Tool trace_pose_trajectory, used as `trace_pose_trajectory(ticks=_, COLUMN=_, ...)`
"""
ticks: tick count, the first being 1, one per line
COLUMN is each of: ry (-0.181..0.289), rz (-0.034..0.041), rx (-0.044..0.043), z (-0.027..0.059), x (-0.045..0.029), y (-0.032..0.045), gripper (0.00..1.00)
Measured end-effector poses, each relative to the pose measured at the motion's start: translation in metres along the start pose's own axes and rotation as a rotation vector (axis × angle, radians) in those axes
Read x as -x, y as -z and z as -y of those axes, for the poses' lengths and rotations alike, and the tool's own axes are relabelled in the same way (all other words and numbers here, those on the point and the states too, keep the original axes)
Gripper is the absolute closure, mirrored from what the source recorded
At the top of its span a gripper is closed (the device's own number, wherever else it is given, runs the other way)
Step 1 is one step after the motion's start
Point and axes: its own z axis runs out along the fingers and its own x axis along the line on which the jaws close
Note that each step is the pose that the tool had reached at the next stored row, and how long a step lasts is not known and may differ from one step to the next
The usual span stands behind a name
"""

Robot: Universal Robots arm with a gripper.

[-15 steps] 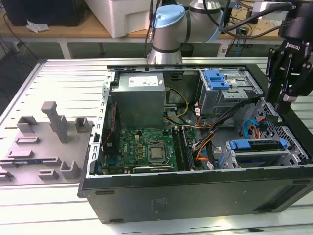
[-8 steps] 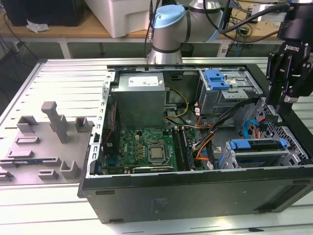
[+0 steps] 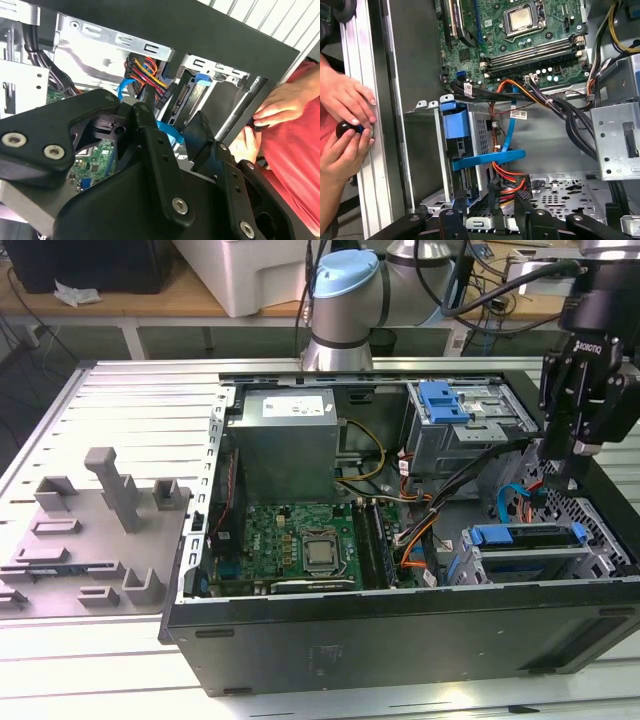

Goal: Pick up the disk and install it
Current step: 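Insert the first disk wire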

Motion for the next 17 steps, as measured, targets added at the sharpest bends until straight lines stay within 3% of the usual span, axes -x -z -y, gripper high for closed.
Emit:
trace_pose_trajectory(ticks=4, ry=-0.004, rz=-0.0052, rx=0.0010, z=0.0002, x=0.0046, y=-0.0011, gripper=0.49)
trace_pose_trajectory(ticks=8, ry=-0.023, rz=-0.0084, rx=0.0091, z=0.0046, x=0.0068, y=-0.0040, gripper=0.49)
trace_pose_trajectory(ticks=12, ry=-0.084, rz=-0.0128, rx=0.0345, z=0.0074, x=0.0093, y=-0.0087, gripper=0.49)
trace_pose_trajectory(ticks=14, ry=-0.087, rz=-0.0228, rx=0.0337, z=0.0084, x=0.0108, y=-0.0098, gripper=0.49)
trace_pose_trajectory(ticks=16, ry=-0.087, rz=-0.0408, rx=0.0318, z=0.0092, x=0.0127, y=-0.0104, gripper=0.49)
trace_pose_trajectory(ticks=17, ry=-0.088, rz=-0.0556, rx=0.0309, z=0.0095, x=0.0134, y=-0.0108, gripper=0.49)
